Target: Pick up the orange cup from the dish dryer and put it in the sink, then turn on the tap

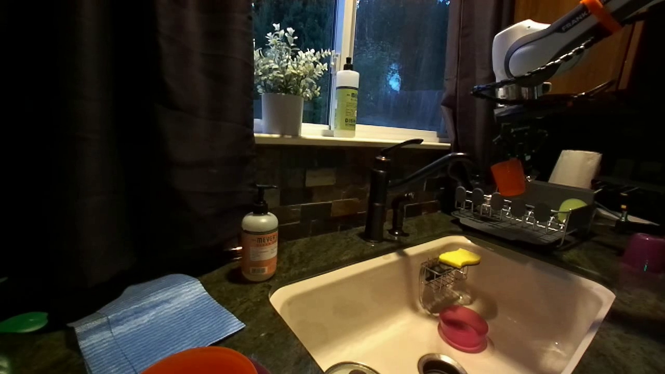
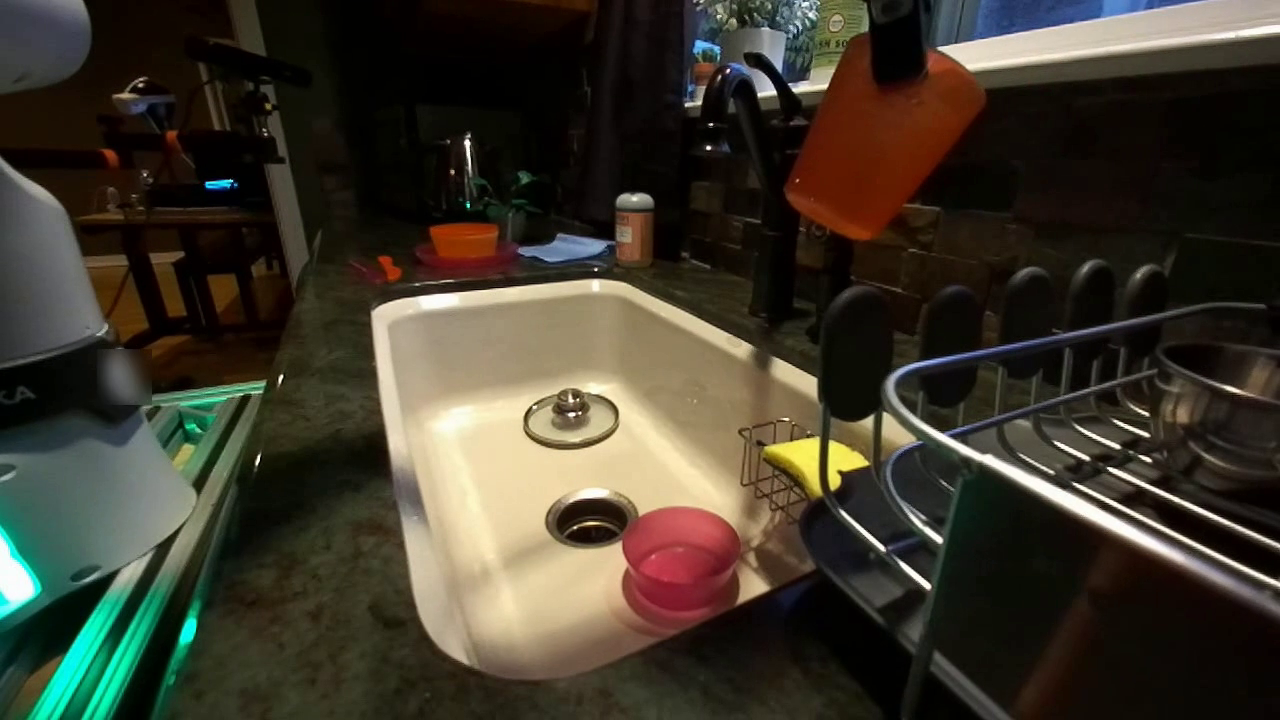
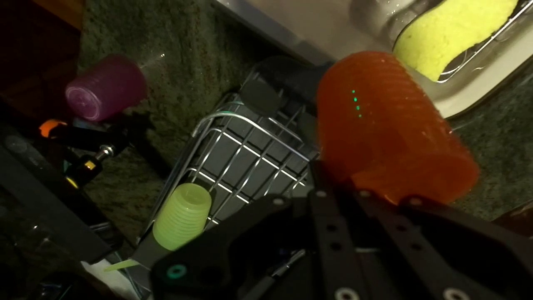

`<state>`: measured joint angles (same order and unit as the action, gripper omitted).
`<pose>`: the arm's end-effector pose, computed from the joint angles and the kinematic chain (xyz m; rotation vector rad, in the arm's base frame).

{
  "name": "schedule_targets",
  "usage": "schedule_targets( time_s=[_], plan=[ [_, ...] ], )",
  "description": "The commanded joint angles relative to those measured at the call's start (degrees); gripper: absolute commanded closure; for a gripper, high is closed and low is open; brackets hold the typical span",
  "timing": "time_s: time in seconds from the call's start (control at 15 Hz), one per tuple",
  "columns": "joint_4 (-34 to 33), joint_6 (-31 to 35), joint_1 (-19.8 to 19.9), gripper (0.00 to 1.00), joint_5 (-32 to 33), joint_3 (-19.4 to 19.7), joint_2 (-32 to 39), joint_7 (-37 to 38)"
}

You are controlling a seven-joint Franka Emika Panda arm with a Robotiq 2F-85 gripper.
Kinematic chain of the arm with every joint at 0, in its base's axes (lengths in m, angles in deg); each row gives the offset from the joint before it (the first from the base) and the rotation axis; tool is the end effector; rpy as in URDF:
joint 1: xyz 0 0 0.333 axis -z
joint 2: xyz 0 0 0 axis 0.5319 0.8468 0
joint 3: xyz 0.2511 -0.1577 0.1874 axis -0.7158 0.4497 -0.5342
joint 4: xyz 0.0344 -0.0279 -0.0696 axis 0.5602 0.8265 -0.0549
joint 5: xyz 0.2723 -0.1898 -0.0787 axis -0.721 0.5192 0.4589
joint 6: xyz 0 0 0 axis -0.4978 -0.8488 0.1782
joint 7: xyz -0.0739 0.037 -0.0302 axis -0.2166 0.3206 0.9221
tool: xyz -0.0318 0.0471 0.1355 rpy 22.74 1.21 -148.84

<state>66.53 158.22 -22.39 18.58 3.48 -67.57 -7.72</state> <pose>0.4150 -0.1721 0.4800 2.4321 -1.3090 0.1680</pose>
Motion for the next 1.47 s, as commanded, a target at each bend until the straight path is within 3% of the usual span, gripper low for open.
schedule_targets(
  time_s=[0.0,0.53,0.73,0.93,1.4],
  plan=[
    [-0.6,-0.2,0.4,0.99,0.0,-1.0,1.0,1.2],
    [1.1,3.0,-3.7,0.99,3.6,-5.7,8.1,16.2],
    [5.4,5.1,-4.9,0.99,-0.4,-5.6,5.6,14.7],
    [9.5,5.8,-5.2,0.99,-3.7,-5.8,3.3,17.8],
    [18.7,7.4,-4.6,0.99,8.1,-7.0,-2.0,18.4]
  ],
)
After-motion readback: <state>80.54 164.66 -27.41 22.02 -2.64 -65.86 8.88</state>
